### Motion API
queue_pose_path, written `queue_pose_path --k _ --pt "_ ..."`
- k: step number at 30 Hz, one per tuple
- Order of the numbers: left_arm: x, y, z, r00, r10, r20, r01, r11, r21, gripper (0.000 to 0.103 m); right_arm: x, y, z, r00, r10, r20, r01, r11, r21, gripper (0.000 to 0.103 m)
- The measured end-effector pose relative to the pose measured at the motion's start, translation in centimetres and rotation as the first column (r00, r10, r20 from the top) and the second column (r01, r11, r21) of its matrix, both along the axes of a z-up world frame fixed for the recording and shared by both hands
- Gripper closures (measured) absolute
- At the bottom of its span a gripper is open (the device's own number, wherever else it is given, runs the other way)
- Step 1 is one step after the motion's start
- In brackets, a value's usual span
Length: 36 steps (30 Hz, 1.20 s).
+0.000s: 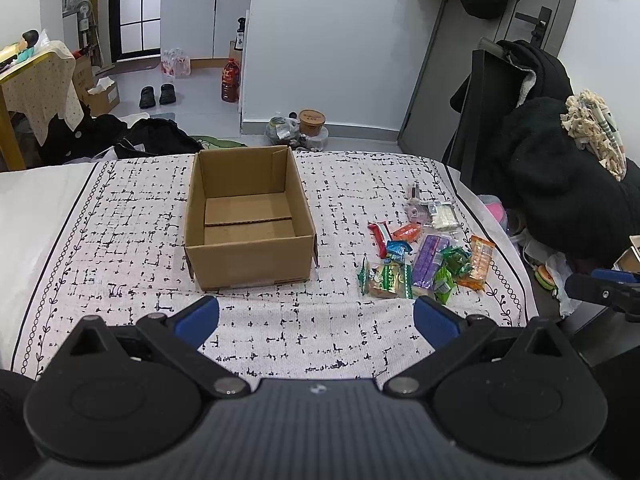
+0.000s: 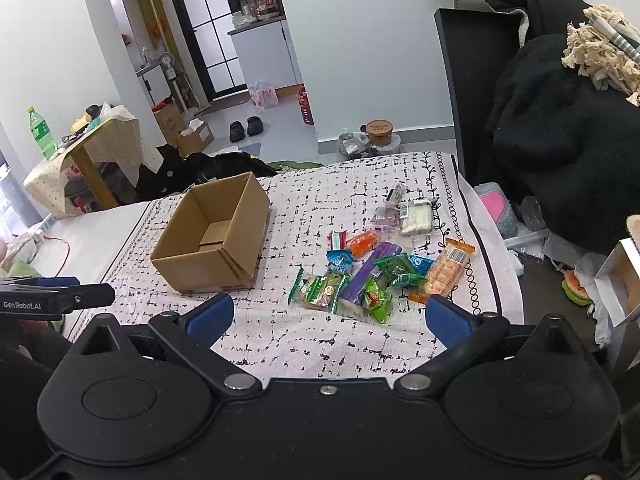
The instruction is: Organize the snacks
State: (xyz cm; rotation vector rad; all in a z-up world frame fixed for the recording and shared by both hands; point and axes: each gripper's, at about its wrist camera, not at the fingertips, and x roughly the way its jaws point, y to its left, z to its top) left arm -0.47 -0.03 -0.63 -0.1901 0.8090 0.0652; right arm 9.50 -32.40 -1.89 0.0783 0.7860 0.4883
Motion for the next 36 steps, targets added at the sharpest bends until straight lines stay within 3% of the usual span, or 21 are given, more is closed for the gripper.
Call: queue_pose_path --k 36 --pt "-0.48 0.50 0.02 1.000 0.023 0.007 -0.023 1.000 -0.017 0.000 -0.09 0.28 0.12 1.000 0.006 0.012 -0.007 1.000 0.009 0.000"
